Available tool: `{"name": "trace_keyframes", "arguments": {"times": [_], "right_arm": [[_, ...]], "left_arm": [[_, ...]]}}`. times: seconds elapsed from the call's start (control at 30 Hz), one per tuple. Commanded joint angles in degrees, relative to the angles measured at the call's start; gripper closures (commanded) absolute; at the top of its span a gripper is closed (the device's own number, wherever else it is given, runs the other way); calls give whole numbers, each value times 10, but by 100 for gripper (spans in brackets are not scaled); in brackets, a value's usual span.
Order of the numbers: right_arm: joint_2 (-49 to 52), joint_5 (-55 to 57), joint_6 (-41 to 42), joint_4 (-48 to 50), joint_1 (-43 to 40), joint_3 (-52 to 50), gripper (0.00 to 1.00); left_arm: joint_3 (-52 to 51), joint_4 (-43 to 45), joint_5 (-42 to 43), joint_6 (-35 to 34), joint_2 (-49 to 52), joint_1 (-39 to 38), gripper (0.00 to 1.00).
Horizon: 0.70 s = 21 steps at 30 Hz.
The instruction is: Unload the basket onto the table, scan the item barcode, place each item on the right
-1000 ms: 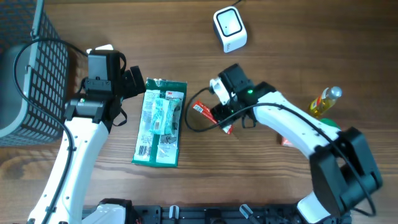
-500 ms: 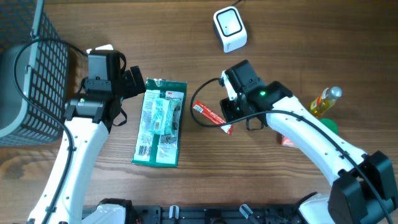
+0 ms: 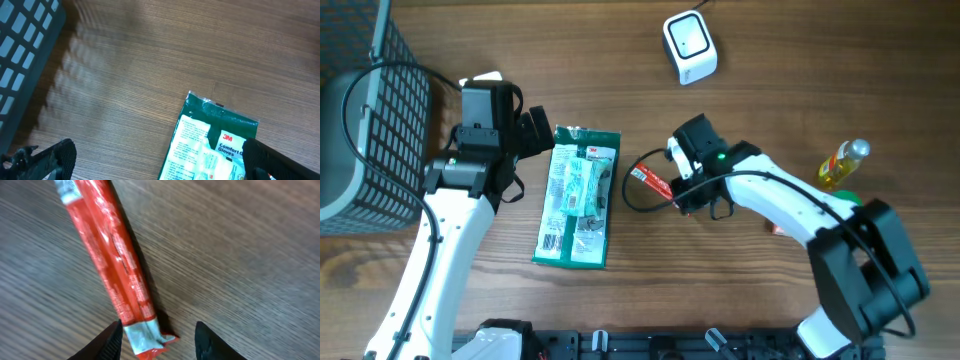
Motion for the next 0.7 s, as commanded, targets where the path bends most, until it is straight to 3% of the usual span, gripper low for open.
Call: {"name": "trace_keyframes", "arguments": {"times": [0.0,0.3,0.67], "right_arm": [[22,-9,-12,3,-1,-5,53],[25,-11,-32,8,17,-5,46],[30,-8,-38,14,18,-4,47]], "left_arm": [[7,2,-3,-9,-2,2,0],[7,2,-3,-9,-2,2,0],[7,2,-3,-9,-2,2,0]]}}
